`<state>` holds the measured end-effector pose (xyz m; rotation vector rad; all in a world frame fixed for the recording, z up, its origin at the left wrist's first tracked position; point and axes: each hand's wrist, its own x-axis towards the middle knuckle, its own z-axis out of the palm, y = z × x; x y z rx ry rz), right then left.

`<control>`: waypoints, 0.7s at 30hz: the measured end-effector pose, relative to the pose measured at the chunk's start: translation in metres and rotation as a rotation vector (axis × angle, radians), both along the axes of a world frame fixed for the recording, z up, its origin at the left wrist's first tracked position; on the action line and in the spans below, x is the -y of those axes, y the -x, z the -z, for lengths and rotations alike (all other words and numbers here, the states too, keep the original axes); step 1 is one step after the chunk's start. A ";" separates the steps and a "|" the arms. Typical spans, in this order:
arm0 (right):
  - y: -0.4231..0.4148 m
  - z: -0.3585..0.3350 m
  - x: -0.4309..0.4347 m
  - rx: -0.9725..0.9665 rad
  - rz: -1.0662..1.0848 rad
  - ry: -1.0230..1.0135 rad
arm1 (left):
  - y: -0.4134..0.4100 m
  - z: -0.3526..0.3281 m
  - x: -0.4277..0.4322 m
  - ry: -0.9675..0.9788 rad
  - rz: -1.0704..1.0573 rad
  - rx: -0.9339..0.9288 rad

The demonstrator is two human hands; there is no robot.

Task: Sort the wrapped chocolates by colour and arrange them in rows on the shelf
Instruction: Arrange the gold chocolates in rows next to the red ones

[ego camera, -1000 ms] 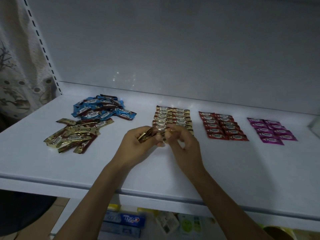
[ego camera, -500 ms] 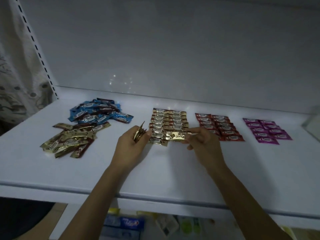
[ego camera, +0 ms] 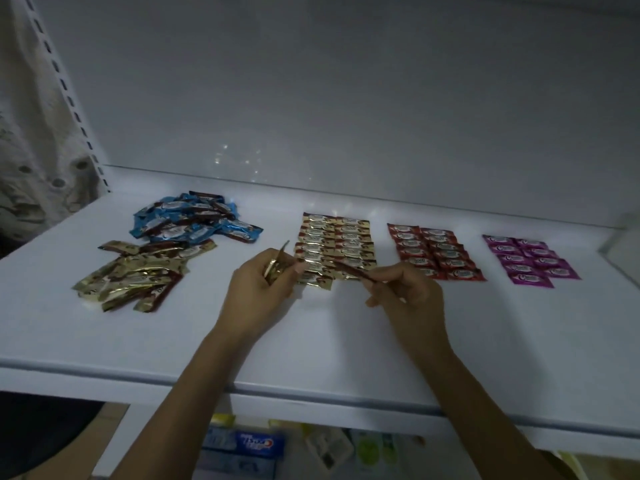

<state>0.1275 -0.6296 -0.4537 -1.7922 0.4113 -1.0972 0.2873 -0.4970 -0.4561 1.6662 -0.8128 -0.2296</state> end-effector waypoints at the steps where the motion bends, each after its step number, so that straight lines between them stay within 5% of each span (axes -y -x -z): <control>1: 0.000 0.000 -0.003 0.016 0.046 0.112 | 0.001 -0.002 0.000 0.016 0.022 -0.036; 4: -0.002 0.006 -0.007 0.020 0.157 0.572 | 0.006 -0.010 -0.005 0.096 0.127 -0.116; 7: -0.007 0.011 -0.006 -0.016 0.151 0.772 | 0.011 -0.018 -0.007 0.145 0.164 -0.167; 15: -0.010 0.012 -0.008 -0.131 0.191 0.909 | 0.014 -0.025 -0.011 0.119 0.176 -0.210; 21: -0.008 0.013 -0.011 -0.123 0.086 0.689 | 0.012 -0.020 -0.007 0.133 0.098 -0.190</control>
